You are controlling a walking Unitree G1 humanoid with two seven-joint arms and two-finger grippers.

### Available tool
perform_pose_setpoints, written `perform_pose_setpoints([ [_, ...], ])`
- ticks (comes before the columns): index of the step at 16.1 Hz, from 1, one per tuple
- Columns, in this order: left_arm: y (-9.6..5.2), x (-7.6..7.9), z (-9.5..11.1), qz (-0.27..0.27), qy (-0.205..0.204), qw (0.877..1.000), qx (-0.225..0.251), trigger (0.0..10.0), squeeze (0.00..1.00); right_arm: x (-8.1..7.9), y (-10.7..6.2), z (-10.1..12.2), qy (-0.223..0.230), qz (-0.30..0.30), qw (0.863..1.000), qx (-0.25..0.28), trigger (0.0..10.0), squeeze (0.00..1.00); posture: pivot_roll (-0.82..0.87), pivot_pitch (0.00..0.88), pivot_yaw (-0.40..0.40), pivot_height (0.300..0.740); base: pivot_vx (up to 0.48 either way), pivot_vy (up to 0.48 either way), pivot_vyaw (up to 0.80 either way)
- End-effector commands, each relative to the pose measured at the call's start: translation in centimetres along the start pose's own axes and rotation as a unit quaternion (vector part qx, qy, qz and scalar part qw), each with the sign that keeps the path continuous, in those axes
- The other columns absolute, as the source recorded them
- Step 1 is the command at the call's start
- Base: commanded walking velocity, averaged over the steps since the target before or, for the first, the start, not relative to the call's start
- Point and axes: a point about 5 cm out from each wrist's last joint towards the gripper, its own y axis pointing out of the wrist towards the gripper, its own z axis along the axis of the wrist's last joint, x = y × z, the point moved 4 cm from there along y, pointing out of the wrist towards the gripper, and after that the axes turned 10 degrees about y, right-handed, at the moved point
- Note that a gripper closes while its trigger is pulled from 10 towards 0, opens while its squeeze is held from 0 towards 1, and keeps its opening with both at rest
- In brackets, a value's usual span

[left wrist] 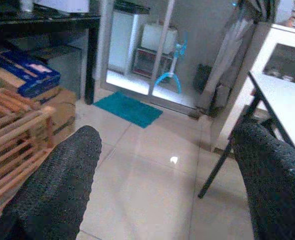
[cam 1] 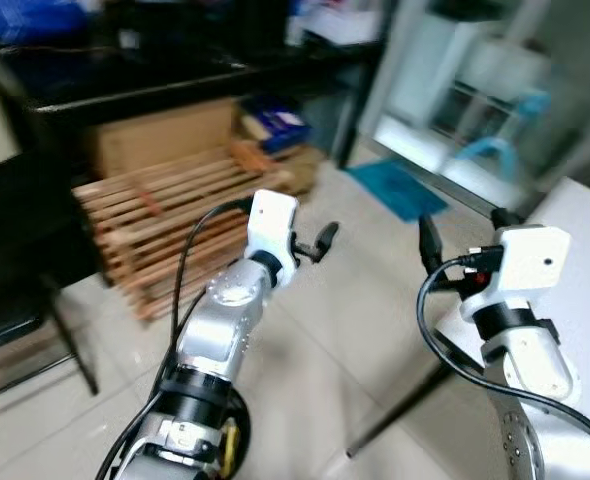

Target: Picking trash to rubbish bin

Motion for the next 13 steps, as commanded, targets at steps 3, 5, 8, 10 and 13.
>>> perform_pose_setpoints([
  [3,0.35,1.37,0.29,-0.022,-0.004,1.000,0.005,10.0,0.00,0.84,-0.28,0.24,-0.008,-0.015,1.000,0.000,10.0,0.00,0.15,0.058,-0.091,0.740,0.000,0.000,-0.80],
  [5,0.46,1.26,0.22,-0.020,-0.006,1.000,0.002,10.0,0.00,0.86,-0.12,0.25,-0.009,-0.014,1.000,0.001,10.0,0.00,0.15,0.057,-0.091,0.740,0.000,0.000,-0.80],
  [8,0.57,1.06,0.20,-0.017,-0.005,1.000,0.001,10.0,0.00,0.77,0.08,0.33,-0.008,-0.013,1.000,0.003,10.0,0.00,0.15,0.053,-0.089,0.740,0.000,0.000,-0.80],
  [10,0.75,0.92,0.37,-0.016,-0.005,1.000,0.003,10.0,0.00,0.79,0.31,0.45,-0.008,-0.014,1.000,0.007,10.0,0.00,0.16,0.046,-0.084,0.740,0.000,0.000,-0.80],
  [13,0.98,1.08,0.32,-0.020,-0.004,1.000,0.003,10.0,0.00,0.85,0.29,0.66,-0.010,-0.017,1.000,0.011,10.0,0.00,0.14,0.041,-0.077,0.740,0.000,0.000,-0.69],
])
